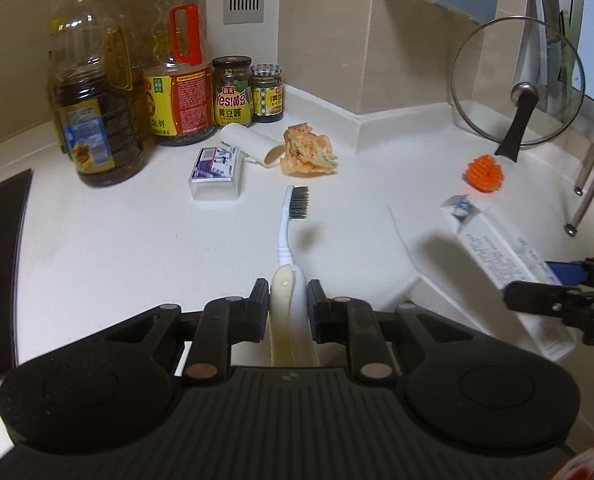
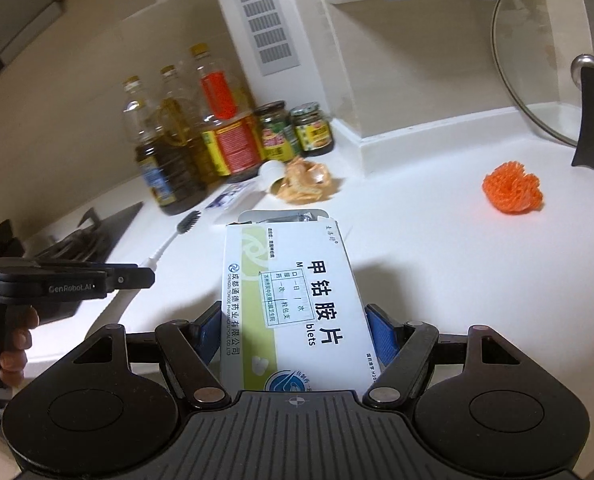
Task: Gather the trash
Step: 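Close left tool on the white toothbrush handle and lift it, then carry toothbrush and medicine box down over the trash bin with both tools, then open left tool to drop toothbrush while right tool releases medicine box into bin, then raise both open tools from the bin back toward the counter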
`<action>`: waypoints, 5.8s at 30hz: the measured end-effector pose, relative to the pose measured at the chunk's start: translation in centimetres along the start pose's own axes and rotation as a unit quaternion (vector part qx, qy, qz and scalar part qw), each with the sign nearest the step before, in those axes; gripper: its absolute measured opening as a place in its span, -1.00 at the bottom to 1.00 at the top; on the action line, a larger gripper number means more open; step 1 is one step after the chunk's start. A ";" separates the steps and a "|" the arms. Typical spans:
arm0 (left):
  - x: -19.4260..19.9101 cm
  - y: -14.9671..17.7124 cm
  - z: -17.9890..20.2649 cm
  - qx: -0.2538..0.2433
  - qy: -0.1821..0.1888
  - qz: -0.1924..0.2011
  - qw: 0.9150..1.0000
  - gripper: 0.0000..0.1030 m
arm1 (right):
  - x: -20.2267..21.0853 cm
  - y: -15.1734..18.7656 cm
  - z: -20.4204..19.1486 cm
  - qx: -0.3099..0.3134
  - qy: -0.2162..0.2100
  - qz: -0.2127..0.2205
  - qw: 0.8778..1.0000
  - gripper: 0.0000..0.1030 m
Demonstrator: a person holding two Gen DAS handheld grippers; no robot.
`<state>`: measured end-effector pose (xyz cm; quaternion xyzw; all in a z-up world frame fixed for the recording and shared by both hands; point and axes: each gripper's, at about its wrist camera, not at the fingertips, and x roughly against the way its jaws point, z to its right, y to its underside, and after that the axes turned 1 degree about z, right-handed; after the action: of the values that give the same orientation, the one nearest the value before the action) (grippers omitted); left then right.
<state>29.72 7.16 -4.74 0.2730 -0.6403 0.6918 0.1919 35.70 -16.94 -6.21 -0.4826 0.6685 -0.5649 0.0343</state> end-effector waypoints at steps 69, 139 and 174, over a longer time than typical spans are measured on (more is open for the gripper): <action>-15.3 22.5 -0.5 0.131 0.034 -0.284 0.949 -0.65 | -11.1 21.7 0.7 -0.152 0.111 -0.219 0.958 0.41; -1.2 20.1 -0.5 0.096 0.012 -0.228 0.969 -0.56 | -5.6 19.5 -2.5 -0.117 0.069 -0.232 0.963 0.56; 10.5 11.3 1.8 0.088 -0.040 -0.079 0.992 -0.42 | 5.4 8.9 -1.2 -0.092 0.033 -0.099 0.990 0.56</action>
<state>14.88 3.32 -6.99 0.3664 -0.5606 0.7164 0.1956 26.72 -20.70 -10.12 -0.5285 0.6673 -0.5171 -0.0890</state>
